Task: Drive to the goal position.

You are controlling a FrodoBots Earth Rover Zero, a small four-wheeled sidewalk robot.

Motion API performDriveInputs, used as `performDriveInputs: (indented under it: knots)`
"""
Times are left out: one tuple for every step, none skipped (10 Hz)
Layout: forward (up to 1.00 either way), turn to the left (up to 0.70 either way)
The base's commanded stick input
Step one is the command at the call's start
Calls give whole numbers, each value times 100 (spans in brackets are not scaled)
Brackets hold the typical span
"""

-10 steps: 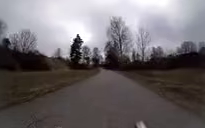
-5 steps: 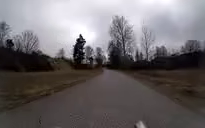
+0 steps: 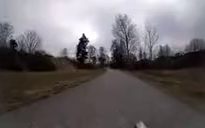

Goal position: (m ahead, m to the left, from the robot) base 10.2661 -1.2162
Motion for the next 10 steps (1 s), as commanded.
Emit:
performDriveInputs:
  knots:
    - [70,-35]
    - [70,-35]
    - [70,-11]
    - [70,0]
    - [70,0]
    - [70,-1]
    - [70,-8]
    - [70,-16]
    - [70,-23]
    - [70,-30]
